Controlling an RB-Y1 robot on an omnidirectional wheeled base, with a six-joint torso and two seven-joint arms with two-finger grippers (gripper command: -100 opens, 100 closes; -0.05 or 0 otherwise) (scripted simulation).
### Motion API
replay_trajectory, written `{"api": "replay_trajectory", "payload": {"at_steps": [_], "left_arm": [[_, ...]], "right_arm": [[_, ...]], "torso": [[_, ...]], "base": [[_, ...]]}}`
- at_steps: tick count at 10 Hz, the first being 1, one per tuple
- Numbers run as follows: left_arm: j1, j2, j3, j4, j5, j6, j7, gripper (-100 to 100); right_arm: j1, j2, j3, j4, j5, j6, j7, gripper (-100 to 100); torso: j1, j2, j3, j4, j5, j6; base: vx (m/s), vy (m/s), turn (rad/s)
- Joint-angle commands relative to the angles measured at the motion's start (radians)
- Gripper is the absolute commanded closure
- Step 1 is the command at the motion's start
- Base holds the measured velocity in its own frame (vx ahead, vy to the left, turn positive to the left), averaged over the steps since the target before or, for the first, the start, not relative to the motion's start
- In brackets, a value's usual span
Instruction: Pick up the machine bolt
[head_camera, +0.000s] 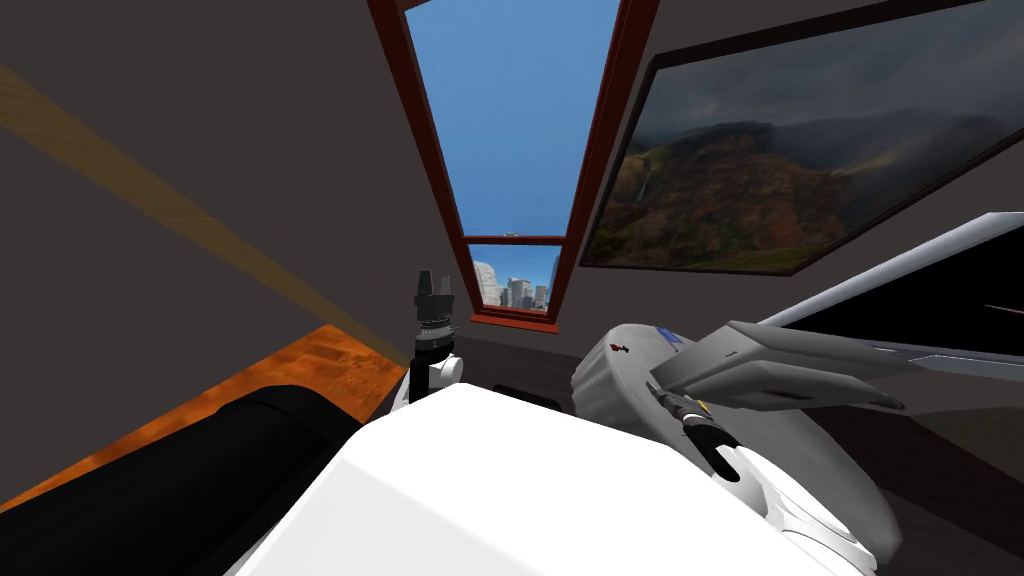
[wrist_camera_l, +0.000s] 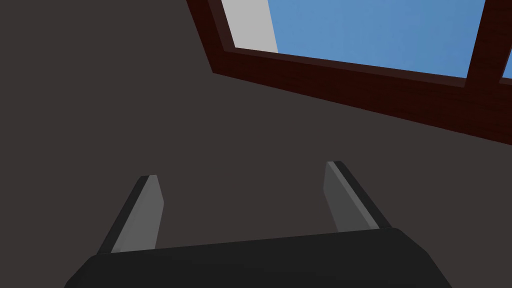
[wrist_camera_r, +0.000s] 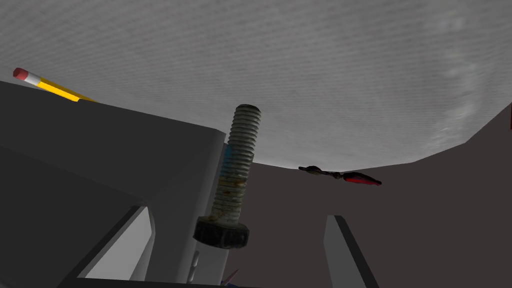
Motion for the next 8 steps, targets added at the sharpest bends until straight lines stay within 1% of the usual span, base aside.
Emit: {"api": "replay_trajectory", "payload": {"at_steps": [1, 2, 3, 4, 5, 6, 7, 8], "left_arm": [[0.0, 0.0, 0.0, 0.0, 0.0, 0.0, 0.0, 0], [0.0, 0.0, 0.0, 0.0, 0.0, 0.0, 0.0, 0], [0.0, 0.0, 0.0, 0.0, 0.0, 0.0, 0.0, 0], [0.0, 0.0, 0.0, 0.0, 0.0, 0.0, 0.0, 0], [0.0, 0.0, 0.0, 0.0, 0.0, 0.0, 0.0, 0], [0.0, 0.0, 0.0, 0.0, 0.0, 0.0, 0.0, 0], [0.0, 0.0, 0.0, 0.0, 0.0, 0.0, 0.0, 0], [0.0, 0.0, 0.0, 0.0, 0.0, 0.0, 0.0, 0]], "right_arm": [[-0.008, -0.013, 0.045, -0.007, -0.05, 0.018, 0.05, -100], [-0.008, -0.013, 0.045, -0.007, -0.08, 0.018, 0.066, -100], [-0.008, -0.013, 0.045, -0.007, -0.107, 0.018, 0.066, -100], [-0.043, -0.022, 0.094, 0.002, -0.138, 0.039, 0.113, -100], [-0.043, -0.022, 0.107, 0.002, -0.169, 0.039, 0.133, -100], [-0.043, -0.022, 0.107, 0.002, -0.197, 0.039, 0.16, -100], [-0.043, -0.022, 0.107, 0.002, -0.225, 0.039, 0.16, -100], [-0.077, -0.032, 0.154, 0.011, -0.256, 0.061, 0.207, -100]], "torso": [[0.0, 0.0, 0.0, 0.0, 0.0, 0.0], [0.0, 0.0, 0.0, 0.0, 0.0, 0.0], [0.0, 0.0, 0.0, 0.0, 0.0, -0.001], [0.001, 0.001, 0.0, 0.0, 0.0, -0.001], [0.0, 0.0, 0.0, 0.0, 0.0, 0.0], [0.0, 0.0, 0.0, 0.0, 0.0, -0.001], [0.0, 0.0, 0.0, 0.0, 0.0, -0.001], [0.001, 0.0, 0.0, 0.0, 0.0, -0.001]], "base": [[0.006, -0.018, -0.108], [0.0, -0.009, 0.015], [0.0, -0.005, 0.018], [0.002, -0.023, -0.195], [0.005, -0.02, -0.101], [0.006, -0.009, 0.016], [0.004, -0.003, 0.015], [0.007, -0.022, -0.16]]}}
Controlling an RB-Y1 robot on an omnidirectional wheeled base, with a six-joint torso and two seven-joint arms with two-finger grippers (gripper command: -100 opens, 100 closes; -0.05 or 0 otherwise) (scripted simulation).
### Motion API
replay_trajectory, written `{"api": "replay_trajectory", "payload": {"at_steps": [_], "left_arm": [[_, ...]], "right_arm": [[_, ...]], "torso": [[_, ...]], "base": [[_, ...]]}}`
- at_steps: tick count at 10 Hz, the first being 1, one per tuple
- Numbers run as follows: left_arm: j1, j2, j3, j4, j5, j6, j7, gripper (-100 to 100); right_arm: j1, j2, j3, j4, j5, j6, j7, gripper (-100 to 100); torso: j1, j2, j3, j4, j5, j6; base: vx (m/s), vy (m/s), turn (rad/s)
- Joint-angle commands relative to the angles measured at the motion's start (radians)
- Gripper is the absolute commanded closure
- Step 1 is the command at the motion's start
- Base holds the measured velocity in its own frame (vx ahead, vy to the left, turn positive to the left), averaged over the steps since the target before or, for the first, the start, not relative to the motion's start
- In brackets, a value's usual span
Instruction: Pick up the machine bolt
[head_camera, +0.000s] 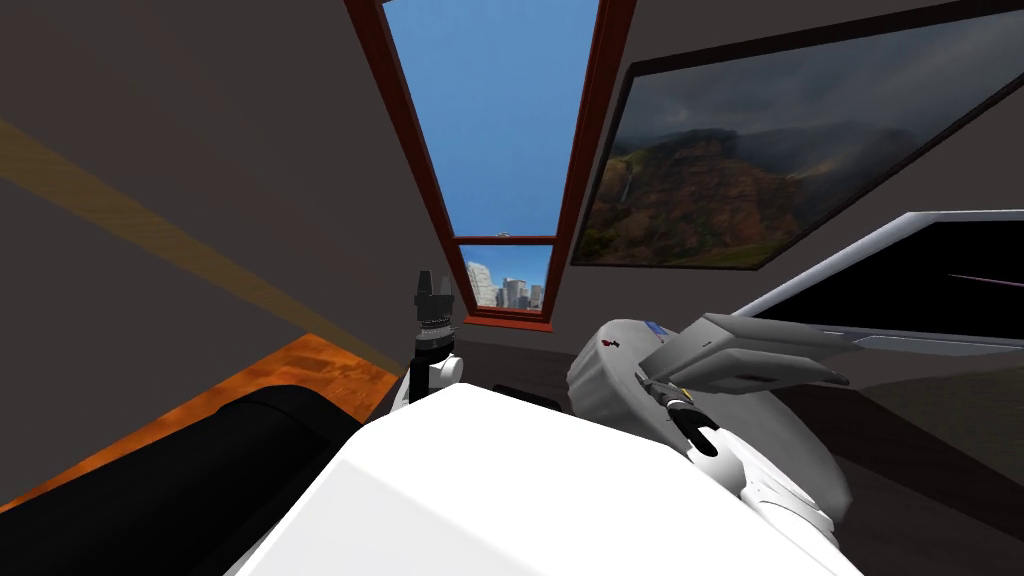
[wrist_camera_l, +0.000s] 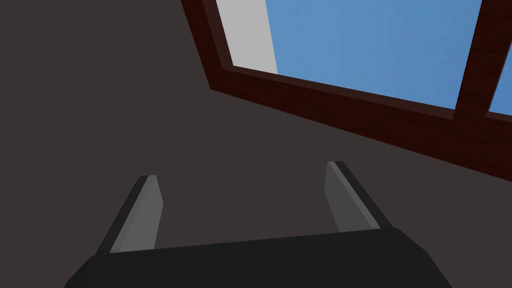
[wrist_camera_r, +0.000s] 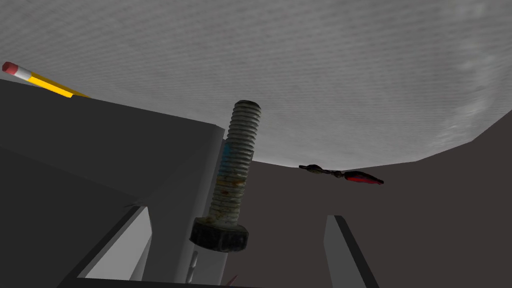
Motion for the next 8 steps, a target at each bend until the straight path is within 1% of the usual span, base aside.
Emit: {"api": "replay_trajectory", "payload": {"at_steps": [1, 2, 3, 4, 5, 6, 7, 8], "left_arm": [[0.0, 0.0, 0.0, 0.0, 0.0, 0.0, 0.0, 0], [0.0, 0.0, 0.0, 0.0, 0.0, 0.0, 0.0, 0], [0.0, 0.0, 0.0, 0.0, 0.0, 0.0, 0.0, 0], [0.0, 0.0, 0.0, 0.0, 0.0, 0.0, 0.0, 0], [0.0, 0.0, 0.0, 0.0, 0.0, 0.0, 0.0, 0], [0.0, 0.0, 0.0, 0.0, 0.0, 0.0, 0.0, 0], [0.0, 0.0, 0.0, 0.0, 0.0, 0.0, 0.0, 0], [0.0, 0.0, 0.0, 0.0, 0.0, 0.0, 0.0, 0]], "right_arm": [[-0.018, -0.005, 0.037, 0.008, -0.05, 0.011, 0.05, -100], [-0.018, -0.005, 0.037, 0.008, -0.082, 0.011, 0.074, -100], [-0.018, -0.005, 0.037, 0.008, -0.106, 0.011, 0.074, -100], [-0.052, -0.014, 0.086, 0.017, -0.139, 0.033, 0.119, -100], [-0.052, -0.014, 0.098, 0.017, -0.167, 0.033, 0.148, -100], [-0.052, -0.014, 0.098, 0.017, -0.198, 0.033, 0.169, -100], [-0.052, -0.014, 0.098, 0.017, -0.225, 0.033, 0.169, -100], [-0.086, -0.024, 0.147, 0.026, -0.256, 0.054, 0.215, -100]], "torso": [[0.0, 0.0, 0.0, 0.0, 0.0, 0.0], [0.0, 0.0, 0.0, 0.0, 0.0, 0.0], [0.001, 0.0, 0.0, 0.0, 0.0, -0.001], [0.0, 0.0, 0.0, 0.0, 0.0, -0.001], [-0.001, -0.001, 0.0, 0.0, 0.0, -0.001], [-0.001, -0.001, -0.001, 0.0, 0.0, -0.001], [0.0, -0.001, -0.001, 0.0, 0.0, -0.001], [0.0, -0.001, -0.001, 0.0, -0.001, -0.002]], "base": [[0.007, -0.02, -0.114], [0.004, -0.008, -0.007], [0.0, 0.0, 0.0], [0.005, -0.019, -0.14], [0.008, -0.018, -0.119], [0.005, -0.009, -0.017], [0.0, 0.0, 0.0], [0.004, -0.02, -0.178]]}}
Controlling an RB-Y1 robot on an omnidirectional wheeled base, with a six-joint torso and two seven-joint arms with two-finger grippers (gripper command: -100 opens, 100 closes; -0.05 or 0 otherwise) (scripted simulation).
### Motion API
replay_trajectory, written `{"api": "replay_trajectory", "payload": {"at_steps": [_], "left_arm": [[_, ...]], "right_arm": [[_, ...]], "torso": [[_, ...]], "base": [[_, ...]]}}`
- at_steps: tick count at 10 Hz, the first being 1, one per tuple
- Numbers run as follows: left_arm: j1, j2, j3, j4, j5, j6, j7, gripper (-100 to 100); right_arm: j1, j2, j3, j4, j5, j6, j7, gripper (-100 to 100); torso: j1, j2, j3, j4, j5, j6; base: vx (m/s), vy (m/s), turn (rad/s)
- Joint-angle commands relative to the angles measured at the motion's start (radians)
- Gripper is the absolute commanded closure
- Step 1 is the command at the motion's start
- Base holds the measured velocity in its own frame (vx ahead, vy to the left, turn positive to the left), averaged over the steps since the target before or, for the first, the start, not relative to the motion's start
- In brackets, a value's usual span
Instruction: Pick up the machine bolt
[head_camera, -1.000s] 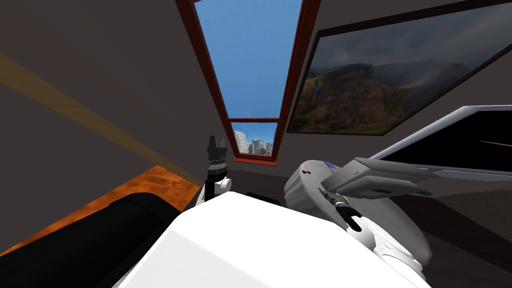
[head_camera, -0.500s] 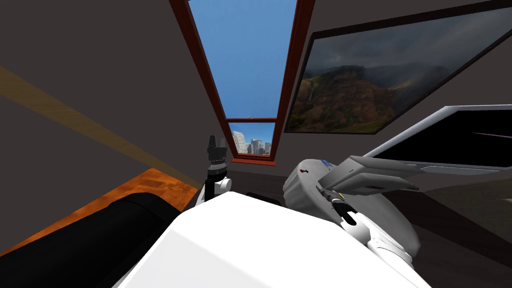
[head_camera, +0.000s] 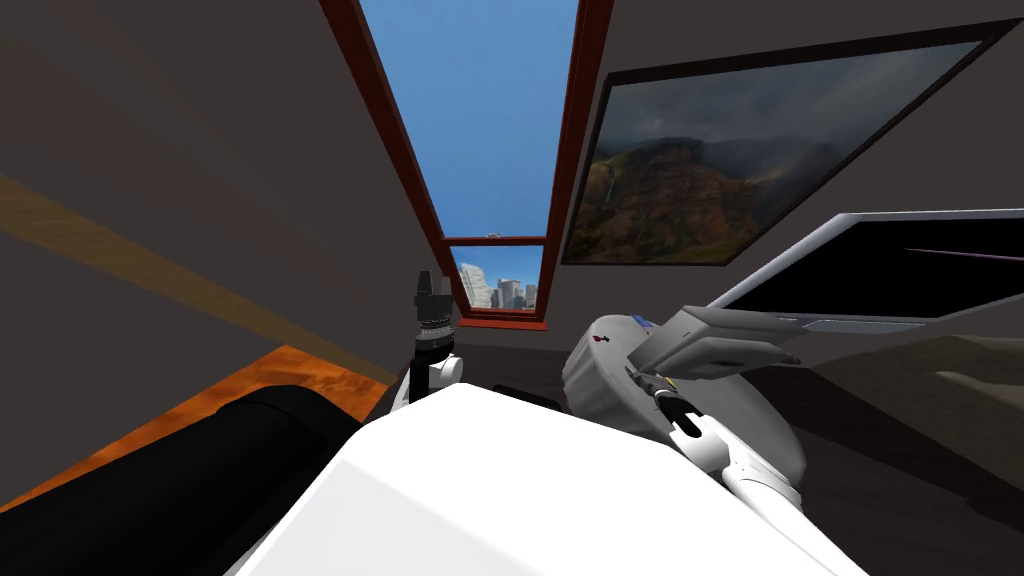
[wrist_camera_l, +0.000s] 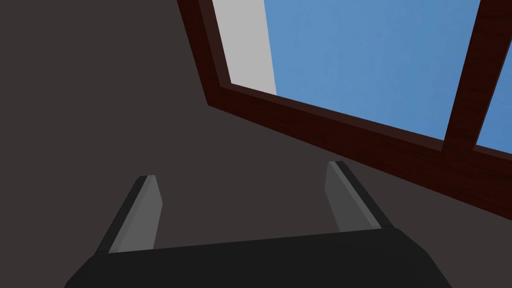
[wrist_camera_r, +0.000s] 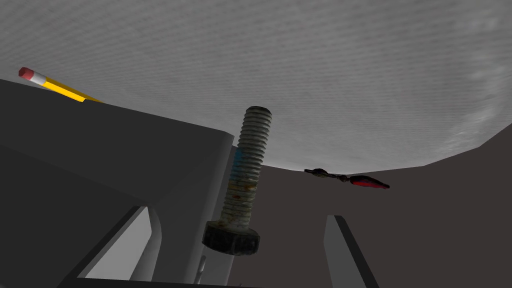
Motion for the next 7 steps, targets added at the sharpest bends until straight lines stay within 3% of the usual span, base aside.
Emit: {"api": "replay_trajectory", "payload": {"at_steps": [1, 3, 4, 5, 7], "left_arm": [[0.0, 0.0, 0.0, 0.0, 0.0, 0.0, 0.0, 0], [0.0, 0.0, 0.0, 0.0, 0.0, 0.0, 0.0, 0], [0.0, 0.0, 0.0, 0.0, 0.0, 0.0, 0.0, 0], [0.0, 0.0, 0.0, 0.0, 0.0, 0.0, 0.0, 0], [0.0, 0.0, 0.0, 0.0, 0.0, 0.0, 0.0, 0]], "right_arm": [[-0.027, -0.001, 0.035, 0.02, -0.05, 0.008, 0.05, -100], [-0.027, -0.001, 0.035, 0.02, -0.104, 0.008, 0.077, -100], [-0.061, -0.01, 0.085, 0.029, -0.139, 0.029, 0.121, -100], [-0.061, -0.01, 0.097, 0.029, -0.17, 0.029, 0.143, -100], [-0.061, -0.01, 0.097, 0.029, -0.222, 0.029, 0.172, -100]], "torso": [[0.0, 0.0, 0.0, 0.0, 0.0, 0.0], [0.0, 0.0, 0.0, 0.0, 0.0, -0.001], [0.0, -0.001, 0.0, 0.0, 0.0, -0.001], [-0.001, -0.001, -0.001, 0.0, 0.0, 0.0], [0.0, -0.001, -0.001, 0.0, 0.0, -0.001]], "base": [[0.007, -0.02, -0.106], [0.003, -0.005, 0.007], [0.01, -0.02, -0.205], [0.009, -0.019, -0.098], [0.003, -0.006, 0.023]]}}
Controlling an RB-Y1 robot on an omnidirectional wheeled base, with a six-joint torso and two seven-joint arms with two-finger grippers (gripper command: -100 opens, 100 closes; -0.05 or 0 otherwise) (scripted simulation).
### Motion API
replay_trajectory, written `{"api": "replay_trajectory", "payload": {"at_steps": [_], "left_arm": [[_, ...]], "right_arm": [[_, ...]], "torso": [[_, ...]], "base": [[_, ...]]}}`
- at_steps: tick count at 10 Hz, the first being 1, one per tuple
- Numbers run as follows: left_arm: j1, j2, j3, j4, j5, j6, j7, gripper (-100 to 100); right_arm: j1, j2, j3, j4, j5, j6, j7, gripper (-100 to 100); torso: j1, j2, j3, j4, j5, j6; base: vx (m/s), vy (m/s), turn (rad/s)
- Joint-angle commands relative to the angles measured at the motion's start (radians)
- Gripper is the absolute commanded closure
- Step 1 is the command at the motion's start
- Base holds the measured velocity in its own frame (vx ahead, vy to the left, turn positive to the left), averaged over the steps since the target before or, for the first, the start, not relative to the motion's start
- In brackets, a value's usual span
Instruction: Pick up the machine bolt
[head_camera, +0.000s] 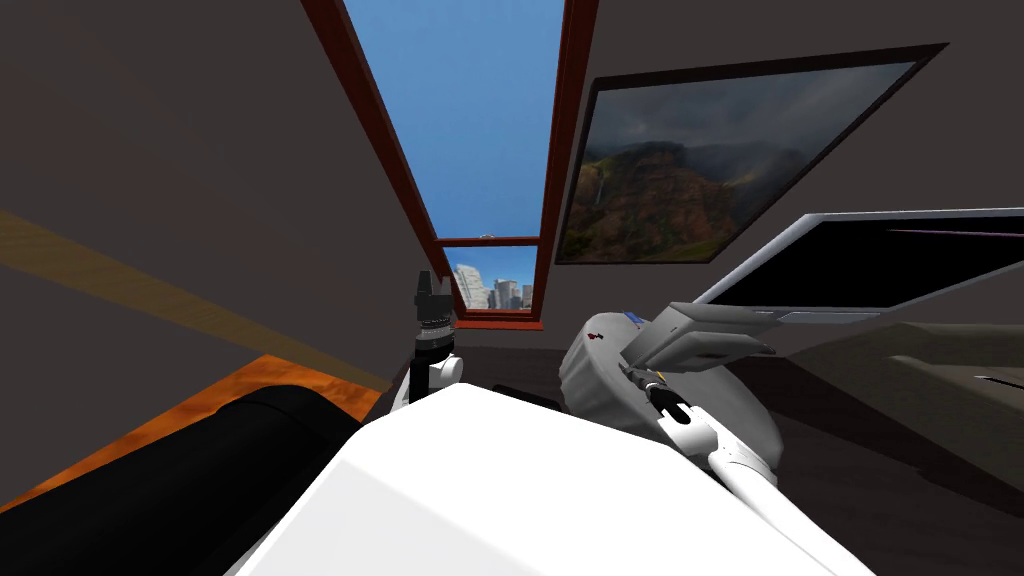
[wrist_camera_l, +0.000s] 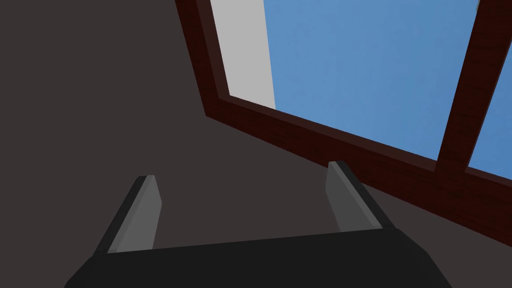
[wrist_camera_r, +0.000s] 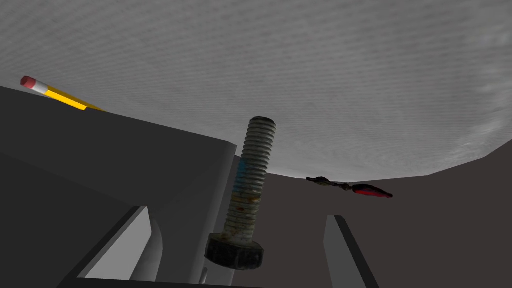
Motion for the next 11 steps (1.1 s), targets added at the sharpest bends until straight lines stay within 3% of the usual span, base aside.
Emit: {"api": "replay_trajectory", "payload": {"at_steps": [1, 3, 4, 5, 6, 10, 11], "left_arm": [[0.0, 0.0, 0.0, 0.0, 0.0, 0.0, 0.0, 0], [0.0, 0.0, 0.0, 0.0, 0.0, 0.0, 0.0, 0], [0.0, 0.0, 0.0, 0.0, 0.0, 0.0, 0.0, 0], [0.0, 0.0, 0.0, 0.0, 0.0, 0.0, 0.0, 0], [0.0, 0.0, 0.0, 0.0, 0.0, 0.0, 0.0, 0], [0.0, 0.0, 0.0, 0.0, 0.0, 0.0, 0.0, 0], [0.0, 0.0, 0.0, 0.0, 0.0, 0.0, 0.0, 0]], "right_arm": [[-0.035, -0.01, 0.05, 0.009, -0.05, 0.022, 0.05, -100], [-0.035, -0.01, 0.063, 0.009, -0.112, 0.022, 0.099, -100], [-0.035, -0.01, 0.063, 0.009, -0.135, 0.022, 0.099, -100], [-0.034, -0.01, 0.062, 0.008, -0.118, 0.023, 0.094, -100], [-0.034, -0.01, 0.063, 0.008, -0.121, 0.022, 0.097, 100], [-0.034, -0.01, 0.062, 0.008, -0.121, 0.023, 0.096, 100], [-0.034, -0.01, 0.062, 0.008, -0.121, 0.023, 0.096, 0]], "torso": [[0.0, 0.0, 0.0, 0.0, 0.0, 0.0], [-0.001, -0.001, 0.0, 0.0, 0.0, 0.0], [-0.001, 0.0, 0.0, 0.0, 0.0, 0.0], [0.0, 0.0, 0.0, 0.0, 0.0, 0.0], [0.0, 0.0, 0.0, 0.0, 0.0, 0.0], [0.0, 0.0, 0.0, 0.0, 0.0, 0.0], [0.0, 0.0, 0.0, 0.0, 0.0, 0.0]], "base": [[0.007, -0.02, -0.185], [0.006, -0.015, -0.051], [0.003, -0.002, 0.017], [0.0, 0.0, 0.0], [0.0, 0.0, 0.0], [0.0, 0.0, 0.0], [0.0, 0.0, 0.0]]}}
